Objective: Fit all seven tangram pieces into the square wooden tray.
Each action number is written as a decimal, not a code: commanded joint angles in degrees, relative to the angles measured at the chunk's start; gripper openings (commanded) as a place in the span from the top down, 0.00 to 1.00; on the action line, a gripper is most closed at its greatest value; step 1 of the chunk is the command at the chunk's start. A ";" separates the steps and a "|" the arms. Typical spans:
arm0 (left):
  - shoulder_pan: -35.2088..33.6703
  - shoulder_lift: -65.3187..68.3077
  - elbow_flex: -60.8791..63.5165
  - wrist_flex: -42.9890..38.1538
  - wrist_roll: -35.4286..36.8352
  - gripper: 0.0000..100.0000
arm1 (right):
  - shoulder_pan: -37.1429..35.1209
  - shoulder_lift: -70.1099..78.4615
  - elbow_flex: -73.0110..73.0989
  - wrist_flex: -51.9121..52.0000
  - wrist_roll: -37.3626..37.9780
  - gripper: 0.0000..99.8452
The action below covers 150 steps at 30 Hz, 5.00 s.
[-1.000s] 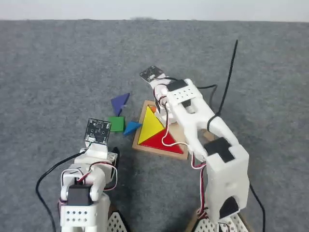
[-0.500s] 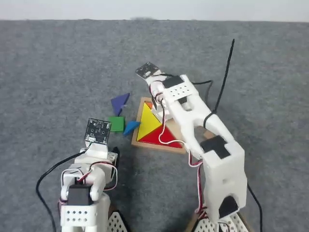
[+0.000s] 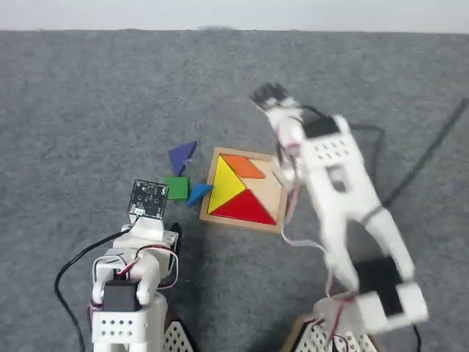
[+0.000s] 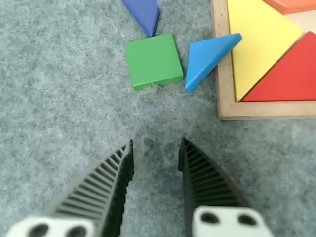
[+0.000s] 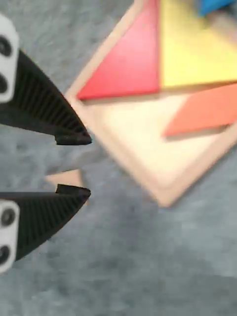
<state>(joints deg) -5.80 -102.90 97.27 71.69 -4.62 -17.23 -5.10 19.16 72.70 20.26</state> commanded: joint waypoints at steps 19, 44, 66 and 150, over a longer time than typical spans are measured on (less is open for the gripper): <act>-0.09 -0.97 -0.92 0.26 -0.18 0.85 | 6.46 4.53 16.26 -15.25 -5.80 0.76; -0.09 -0.97 -0.92 0.26 -0.18 0.85 | -0.75 4.79 13.36 -13.67 -14.95 0.76; -0.09 -0.97 -0.92 0.26 -0.18 0.85 | 13.14 8.48 13.36 -16.13 -10.90 0.84; -0.09 -0.97 -0.92 0.26 -0.18 0.85 | -23.96 3.47 -0.97 -5.85 -5.45 0.98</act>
<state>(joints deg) -5.80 -102.90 97.27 71.69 -4.62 -39.47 3.69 18.11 68.48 18.95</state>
